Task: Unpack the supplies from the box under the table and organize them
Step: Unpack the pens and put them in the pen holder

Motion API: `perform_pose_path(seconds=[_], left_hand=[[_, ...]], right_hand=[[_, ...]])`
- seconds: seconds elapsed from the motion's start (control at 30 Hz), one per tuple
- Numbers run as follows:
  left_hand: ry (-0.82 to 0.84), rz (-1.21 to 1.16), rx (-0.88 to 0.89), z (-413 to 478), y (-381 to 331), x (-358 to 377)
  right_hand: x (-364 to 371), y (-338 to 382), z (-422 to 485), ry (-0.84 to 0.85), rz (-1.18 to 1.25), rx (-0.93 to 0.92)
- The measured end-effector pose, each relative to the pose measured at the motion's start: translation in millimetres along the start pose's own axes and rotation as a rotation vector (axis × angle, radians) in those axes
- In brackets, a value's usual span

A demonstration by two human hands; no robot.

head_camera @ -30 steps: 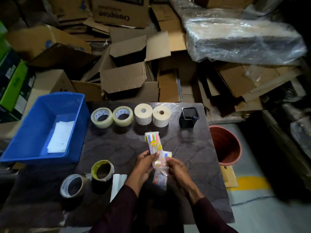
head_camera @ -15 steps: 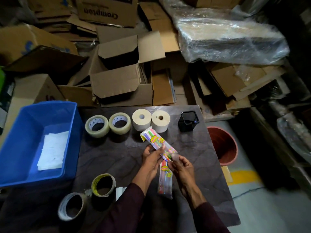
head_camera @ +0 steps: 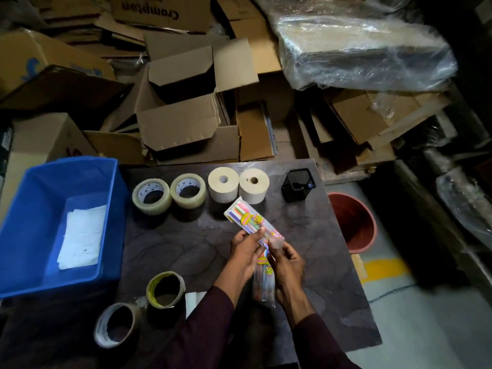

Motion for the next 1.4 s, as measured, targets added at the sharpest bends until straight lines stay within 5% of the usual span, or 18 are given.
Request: perform_pose_path(seconds=[0.63,1.07,1.4], left_hand=[[0.019,0.064,0.067,-4,14,34],[-0.065,-0.120,0.115,10,-9,37],[-0.044,0.031,0.098,5,-5,33]], right_hand=[[-15,38,21,0.076,0.114,0.055],[-48,48,29,-0.013,0.127,-0.038],[-46,64,32,0.258,-0.168,-0.139]])
Point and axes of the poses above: each hand's wrist, its own z-axis towards the middle knuckle, its own x-axis out of the palm, y = z × x, the point moved 4 cm from there along z, towards the middle knuckle, and after that the axes turned 11 degrees about -y, right-handed, at the moved point
